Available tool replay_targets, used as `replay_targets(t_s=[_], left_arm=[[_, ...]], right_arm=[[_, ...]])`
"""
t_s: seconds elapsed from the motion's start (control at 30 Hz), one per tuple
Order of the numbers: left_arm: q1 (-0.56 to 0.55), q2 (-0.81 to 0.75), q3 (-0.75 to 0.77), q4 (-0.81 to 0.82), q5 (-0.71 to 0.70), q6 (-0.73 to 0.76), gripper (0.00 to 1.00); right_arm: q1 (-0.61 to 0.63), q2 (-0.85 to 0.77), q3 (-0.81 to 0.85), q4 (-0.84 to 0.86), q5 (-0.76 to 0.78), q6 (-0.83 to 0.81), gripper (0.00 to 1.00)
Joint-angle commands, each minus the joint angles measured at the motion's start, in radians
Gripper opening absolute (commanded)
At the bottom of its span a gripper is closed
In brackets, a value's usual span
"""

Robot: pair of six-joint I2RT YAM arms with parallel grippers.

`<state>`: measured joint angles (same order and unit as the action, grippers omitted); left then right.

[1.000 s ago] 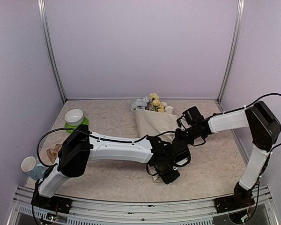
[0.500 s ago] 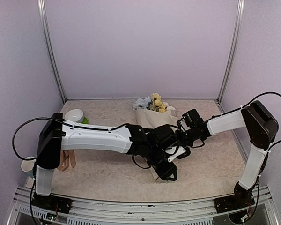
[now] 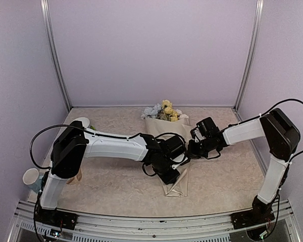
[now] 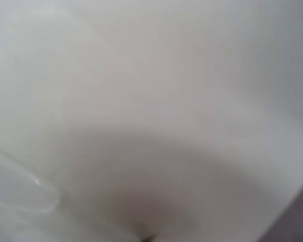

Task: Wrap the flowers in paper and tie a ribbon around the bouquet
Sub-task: Press the fold line on the folded bouquet.

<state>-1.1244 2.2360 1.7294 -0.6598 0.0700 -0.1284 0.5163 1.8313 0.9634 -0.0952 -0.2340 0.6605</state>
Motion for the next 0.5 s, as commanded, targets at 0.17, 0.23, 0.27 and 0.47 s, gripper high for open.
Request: replay_targets(t_s=[0.17, 0.23, 0.27, 0.47], left_arm=[[-0.026, 0.002, -0.034, -0.106, -0.019, 0.047, 0.3], [-0.026, 0.002, -0.036, -0.103, -0.02, 0.046, 0.31], [-0.027, 0.003, -0.037, -0.103, -0.024, 0.045, 0.31], [-0.039, 0.002, -0.041, -0.098, -0.046, 0.051, 0.34]], right_arm=[[0.001, -0.106, 0.042, -0.133, 0.04, -0.024, 0.15], [-0.001, -0.155, 0.057, -0.18, 0.08, -0.036, 0.21], [-0.002, -0.181, 0.062, -0.205, 0.101, -0.041, 0.24], [0.005, -0.318, 0.035, -0.191, 0.008, -0.084, 0.33]])
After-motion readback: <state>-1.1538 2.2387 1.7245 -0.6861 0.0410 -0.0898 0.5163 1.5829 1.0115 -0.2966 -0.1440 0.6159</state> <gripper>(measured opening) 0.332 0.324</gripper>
